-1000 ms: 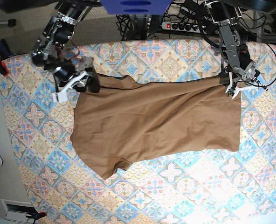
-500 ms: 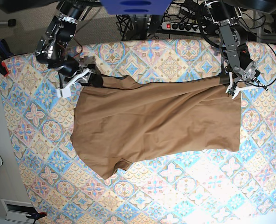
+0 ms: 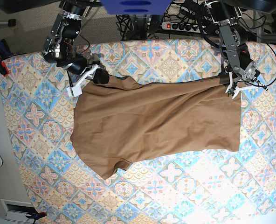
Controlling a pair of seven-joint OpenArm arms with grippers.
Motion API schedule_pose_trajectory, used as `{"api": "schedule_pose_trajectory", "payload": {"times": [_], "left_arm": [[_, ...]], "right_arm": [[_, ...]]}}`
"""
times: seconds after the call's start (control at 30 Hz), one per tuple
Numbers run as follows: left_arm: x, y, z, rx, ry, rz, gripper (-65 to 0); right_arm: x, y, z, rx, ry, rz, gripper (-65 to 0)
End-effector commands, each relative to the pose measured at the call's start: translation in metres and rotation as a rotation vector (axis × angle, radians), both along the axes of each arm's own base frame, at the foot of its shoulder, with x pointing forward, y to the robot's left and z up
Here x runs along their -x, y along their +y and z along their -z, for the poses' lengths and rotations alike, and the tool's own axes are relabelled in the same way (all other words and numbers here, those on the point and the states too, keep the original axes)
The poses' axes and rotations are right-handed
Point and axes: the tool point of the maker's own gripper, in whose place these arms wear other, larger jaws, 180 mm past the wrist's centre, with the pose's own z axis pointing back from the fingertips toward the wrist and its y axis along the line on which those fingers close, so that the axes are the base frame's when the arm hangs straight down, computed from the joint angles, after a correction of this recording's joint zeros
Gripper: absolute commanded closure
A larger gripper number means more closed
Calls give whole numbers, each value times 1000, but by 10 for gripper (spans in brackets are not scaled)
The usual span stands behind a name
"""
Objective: Layout the t-shirt on the table in an organized manner, then fold the t-shirt properly
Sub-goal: 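Hold the shirt edge with both grippers and drag it toward the robot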
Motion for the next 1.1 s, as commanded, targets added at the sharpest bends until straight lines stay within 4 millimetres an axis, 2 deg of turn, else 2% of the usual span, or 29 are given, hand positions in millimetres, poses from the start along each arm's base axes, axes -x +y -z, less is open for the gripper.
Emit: {"api": "schedule_pose_trajectory", "payload": {"times": [0.0, 0.03, 0.2, 0.47, 0.53, 0.73, 0.8, 0.87, 0.97, 1.07], "left_arm": [[-5, 7, -12, -34, -28, -8, 0], [-5, 7, -12, -34, -28, -8, 0], [-5, 7, -12, -34, -28, -8, 0], [-4, 7, -11, -34, -26, -8, 0], [2, 8, -9, -36, -11, -7, 0], [22, 8, -1, -45, 40, 5, 0], [27, 11, -5, -56, 37, 29, 0], [30, 8, -1, -37, 26, 67, 0], [39, 13, 1, -16, 7, 78, 0], [39, 16, 1, -7, -9, 78, 0]], "right_arm": [[-8, 0, -10, -10, -45, 2, -52], [-7, 0, -10, -10, -43, 1, -1], [-6, 0, -9, -7, -38, -3, 0], [40, 0, 14, -8, 71, -3, 0], [53, -1, 18, -9, 96, 3, 0], [65, -7, 10, 29, 86, 2, 0], [65, -12, 7, 43, 81, 10, 0], [66, -28, 7, 64, 84, 51, 0], [82, -38, 12, 75, 120, 82, 0], [94, -39, 14, 82, 144, 82, 0]]}}
